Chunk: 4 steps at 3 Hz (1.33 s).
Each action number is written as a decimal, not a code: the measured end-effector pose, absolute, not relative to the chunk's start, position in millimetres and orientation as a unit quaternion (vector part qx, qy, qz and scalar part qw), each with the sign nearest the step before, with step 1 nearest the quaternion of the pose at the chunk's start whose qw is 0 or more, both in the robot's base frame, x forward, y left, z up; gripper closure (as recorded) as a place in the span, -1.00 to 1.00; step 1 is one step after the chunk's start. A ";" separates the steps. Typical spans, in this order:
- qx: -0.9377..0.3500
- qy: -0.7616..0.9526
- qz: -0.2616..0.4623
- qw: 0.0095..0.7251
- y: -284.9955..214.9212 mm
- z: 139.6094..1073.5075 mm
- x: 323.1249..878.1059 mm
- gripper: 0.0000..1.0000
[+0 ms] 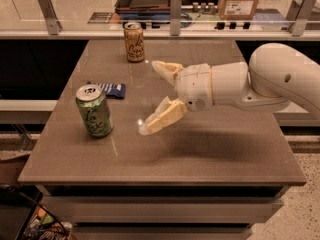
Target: Pick green can
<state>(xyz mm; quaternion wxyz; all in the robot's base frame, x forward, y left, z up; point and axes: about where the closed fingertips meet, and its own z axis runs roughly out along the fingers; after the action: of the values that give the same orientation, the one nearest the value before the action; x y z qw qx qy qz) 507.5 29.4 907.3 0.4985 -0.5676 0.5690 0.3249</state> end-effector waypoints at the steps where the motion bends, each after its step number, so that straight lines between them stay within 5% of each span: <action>1: -0.563 0.571 0.332 0.497 51.5 898.8 503.1 -1.00; 4: -0.559 0.544 0.374 0.501 110.3 872.6 496.2 -1.00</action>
Offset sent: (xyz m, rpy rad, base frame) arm -0.0029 0.0634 -0.0288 0.0625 0.0137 0.0215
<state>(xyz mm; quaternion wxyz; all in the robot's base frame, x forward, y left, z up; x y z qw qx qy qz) 496.2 110.3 872.6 0.5015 -0.5590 0.5440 0.3743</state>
